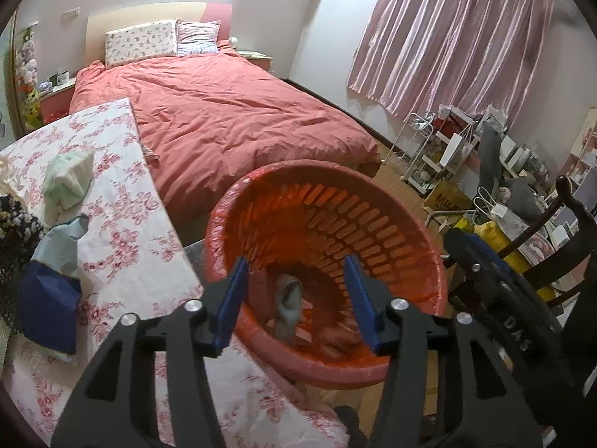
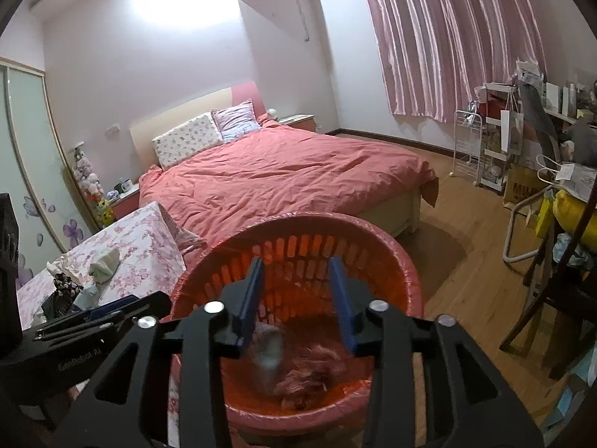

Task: Collect trash
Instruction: 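Lower the grey-green sock into the orange basket and open the left tool, then move both tools back over the remaining items on the bed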

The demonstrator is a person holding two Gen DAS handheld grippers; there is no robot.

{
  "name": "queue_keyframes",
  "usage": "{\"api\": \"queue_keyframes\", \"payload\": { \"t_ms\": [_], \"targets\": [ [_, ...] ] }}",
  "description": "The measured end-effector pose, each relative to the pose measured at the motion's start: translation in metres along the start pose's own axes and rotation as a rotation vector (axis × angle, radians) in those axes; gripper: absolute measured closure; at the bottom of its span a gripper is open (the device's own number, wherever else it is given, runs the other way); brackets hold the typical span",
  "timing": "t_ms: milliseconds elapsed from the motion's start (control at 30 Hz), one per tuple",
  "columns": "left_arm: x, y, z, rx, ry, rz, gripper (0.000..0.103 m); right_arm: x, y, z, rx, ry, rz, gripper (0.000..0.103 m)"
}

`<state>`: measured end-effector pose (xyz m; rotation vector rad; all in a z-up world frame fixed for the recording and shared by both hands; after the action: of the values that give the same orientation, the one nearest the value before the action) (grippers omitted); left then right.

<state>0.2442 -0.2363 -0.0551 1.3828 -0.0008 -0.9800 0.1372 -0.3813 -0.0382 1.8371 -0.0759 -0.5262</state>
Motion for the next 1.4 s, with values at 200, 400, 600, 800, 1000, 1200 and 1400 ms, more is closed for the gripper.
{"api": "queue_keyframes", "payload": {
  "t_ms": [200, 400, 600, 800, 1000, 1200, 1400],
  "targets": [
    [-0.023, 0.0, -0.016, 0.01, 0.069, 0.04, 0.024, -0.005, -0.002, -0.011, -0.047, -0.003, -0.011, 0.042],
    [-0.054, 0.0, -0.048, -0.001, 0.177, 0.076, 0.012, -0.013, -0.009, -0.035, -0.088, 0.022, -0.032, 0.03],
    [-0.087, -0.005, -0.091, -0.005, 0.283, 0.087, 0.01, -0.017, -0.019, -0.067, -0.128, 0.08, -0.064, 0.029],
    [-0.127, -0.012, -0.145, -0.045, 0.402, 0.118, 0.01, -0.02, -0.03, -0.115, -0.17, 0.177, -0.097, 0.029],
    [-0.161, -0.02, -0.198, -0.112, 0.5, 0.132, 0.01, -0.017, -0.042, -0.161, -0.196, 0.258, -0.132, 0.029],
    [-0.18, -0.027, -0.228, -0.161, 0.539, 0.134, 0.01, -0.007, -0.053, -0.199, -0.211, 0.301, -0.181, 0.029],
    [-0.189, -0.034, -0.242, -0.184, 0.541, 0.132, 0.01, 0.009, -0.059, -0.226, -0.218, 0.304, -0.224, 0.03]
  ]
}}
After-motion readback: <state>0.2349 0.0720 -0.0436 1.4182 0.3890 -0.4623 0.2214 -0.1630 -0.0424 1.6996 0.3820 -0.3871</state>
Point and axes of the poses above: each gripper's, at about its wrist camera, not at the fingertips, and x roughly the way its jaws point, z to its right, y to its top, the point moved 3 cm from there along x, roughly the way its jaws point, and after that the axes turned 12 degrees about z, right-handed, at the moved point
